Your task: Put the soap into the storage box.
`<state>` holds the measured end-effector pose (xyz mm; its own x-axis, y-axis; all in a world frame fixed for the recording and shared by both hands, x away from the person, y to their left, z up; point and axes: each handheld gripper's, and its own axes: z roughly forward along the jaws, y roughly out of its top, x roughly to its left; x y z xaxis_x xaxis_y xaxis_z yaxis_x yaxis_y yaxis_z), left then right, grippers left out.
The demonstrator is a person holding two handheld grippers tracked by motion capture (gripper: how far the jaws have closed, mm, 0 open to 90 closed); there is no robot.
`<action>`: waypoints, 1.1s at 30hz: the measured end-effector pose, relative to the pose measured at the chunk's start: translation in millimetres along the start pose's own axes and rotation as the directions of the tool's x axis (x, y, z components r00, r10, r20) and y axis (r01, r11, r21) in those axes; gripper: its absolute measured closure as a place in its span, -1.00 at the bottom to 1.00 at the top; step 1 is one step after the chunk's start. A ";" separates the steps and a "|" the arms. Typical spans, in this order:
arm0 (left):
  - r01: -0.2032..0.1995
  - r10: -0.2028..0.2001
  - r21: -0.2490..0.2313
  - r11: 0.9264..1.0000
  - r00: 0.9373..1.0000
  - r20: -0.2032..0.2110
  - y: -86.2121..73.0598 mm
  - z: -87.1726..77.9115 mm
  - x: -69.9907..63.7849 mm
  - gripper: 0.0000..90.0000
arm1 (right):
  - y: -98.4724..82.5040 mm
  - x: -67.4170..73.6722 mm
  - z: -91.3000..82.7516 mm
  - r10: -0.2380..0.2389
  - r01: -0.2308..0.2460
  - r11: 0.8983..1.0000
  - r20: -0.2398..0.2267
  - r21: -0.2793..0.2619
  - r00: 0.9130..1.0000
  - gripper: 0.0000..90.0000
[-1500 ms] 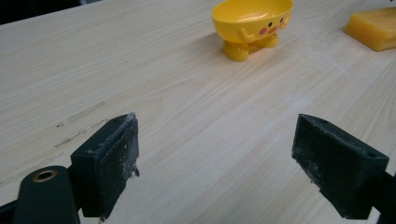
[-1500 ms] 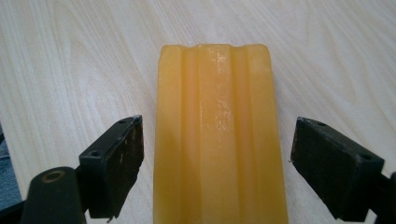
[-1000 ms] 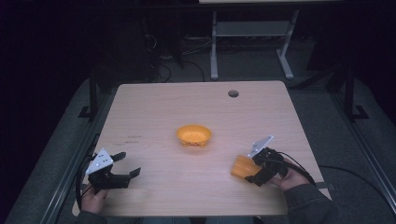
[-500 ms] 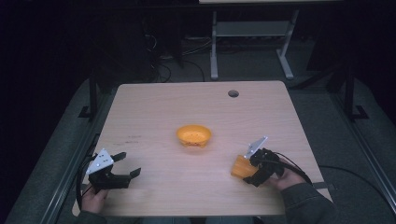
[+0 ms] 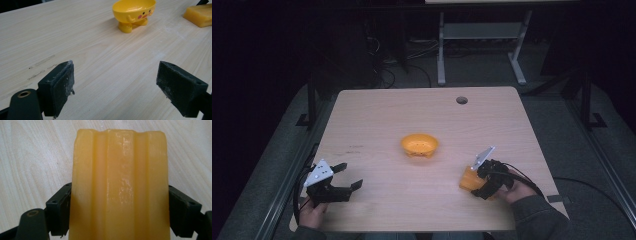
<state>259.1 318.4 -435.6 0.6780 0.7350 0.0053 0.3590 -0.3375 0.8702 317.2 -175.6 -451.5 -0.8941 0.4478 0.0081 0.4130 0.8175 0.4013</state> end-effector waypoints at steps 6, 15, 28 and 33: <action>0.001 -0.001 -0.003 1.000 1.000 0.000 0.1 0.1 0.1 -0.68 | 0.6 0.7 1.1 0.005 -0.005 1.000 -0.001 0.004 1.000 -0.56; 0.003 -0.003 -0.007 1.000 1.000 0.001 0.3 -0.4 0.6 -0.68 | 0.8 0.1 1.1 0.001 -0.001 1.000 0.000 0.005 1.000 -0.55; 0.005 -0.005 -0.007 1.000 1.000 -0.003 0.5 -1.6 1.5 -0.68 | -0.6 1.1 -1.0 -0.011 0.011 1.000 -0.001 -0.001 1.000 -0.54; 0.008 -0.008 -0.012 1.000 1.000 -0.004 0.4 -1.8 1.7 -0.68 | -2.2 -0.6 -7.4 -0.004 0.004 0.999 -0.002 -0.037 1.000 -0.54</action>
<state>259.2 320.6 -434.4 0.6727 0.7399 0.0000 0.3566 -0.3242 0.8762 315.6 -180.3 -445.7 -0.8963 0.4434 0.0086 0.4026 0.8052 0.4354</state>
